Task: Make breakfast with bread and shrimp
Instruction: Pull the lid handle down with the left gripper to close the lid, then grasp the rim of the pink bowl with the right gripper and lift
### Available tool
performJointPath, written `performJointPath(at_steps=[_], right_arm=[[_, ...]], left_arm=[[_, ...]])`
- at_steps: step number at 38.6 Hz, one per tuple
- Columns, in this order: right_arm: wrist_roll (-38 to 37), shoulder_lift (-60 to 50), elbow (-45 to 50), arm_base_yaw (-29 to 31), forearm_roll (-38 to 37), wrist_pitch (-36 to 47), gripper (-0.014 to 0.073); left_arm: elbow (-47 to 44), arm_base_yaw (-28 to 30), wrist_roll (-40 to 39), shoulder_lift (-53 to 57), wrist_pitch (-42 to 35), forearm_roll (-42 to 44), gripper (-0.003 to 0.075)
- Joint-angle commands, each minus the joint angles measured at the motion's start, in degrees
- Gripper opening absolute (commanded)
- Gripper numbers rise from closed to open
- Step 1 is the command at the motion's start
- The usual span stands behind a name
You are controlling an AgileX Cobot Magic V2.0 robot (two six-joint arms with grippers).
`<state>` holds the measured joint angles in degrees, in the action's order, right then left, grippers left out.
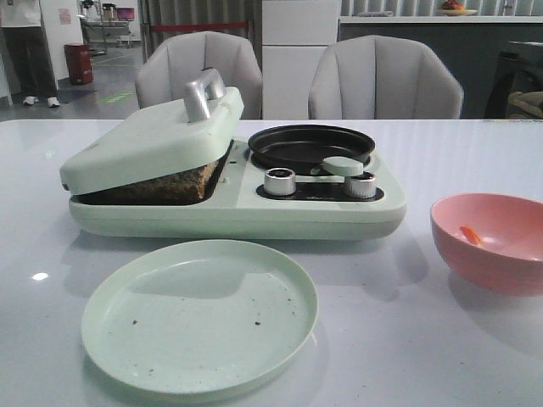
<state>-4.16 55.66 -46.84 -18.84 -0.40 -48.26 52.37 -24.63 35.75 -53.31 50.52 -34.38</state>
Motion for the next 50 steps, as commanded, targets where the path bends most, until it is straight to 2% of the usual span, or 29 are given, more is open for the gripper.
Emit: performJointPath(at_steps=[1, 7, 12, 26, 36, 39, 50], right_arm=[[-0.32, 2.46, -1.72, 6.49, -0.42, 2.69, 0.0558], [0.16, 9.38, -3.54, 17.64, 1.67, 2.75, 0.0558], [1.33, 15.32, -5.98, 21.92, 2.09, 3.44, 0.0558], [1.33, 31.83, -12.19, 22.67, 1.43, 13.06, 0.0558], [1.33, 40.22, -13.71, 22.67, 1.43, 15.79, 0.0553], [1.33, 41.5, -13.71, 22.67, 1.43, 15.73, 0.05], [1.33, 42.09, -14.3, 22.67, 1.43, 14.57, 0.0148]], left_arm=[[1.53, -0.34, 0.23, 0.81, -3.9, -2.1, 0.0099], [1.53, -0.34, 0.23, 0.81, -5.01, -2.1, 0.0099], [1.53, -0.34, 0.23, 0.81, -5.5, -2.1, 0.0099], [1.53, -0.34, 0.23, 0.81, -6.08, -2.1, 0.0099], [1.53, -0.34, 0.23, 0.81, -6.08, -2.1, 0.0099], [1.53, -0.34, 0.23, 0.81, -6.08, -2.0, 0.0099], [1.53, -0.34, 0.23, 0.81, -6.08, -1.88, 0.0099]])
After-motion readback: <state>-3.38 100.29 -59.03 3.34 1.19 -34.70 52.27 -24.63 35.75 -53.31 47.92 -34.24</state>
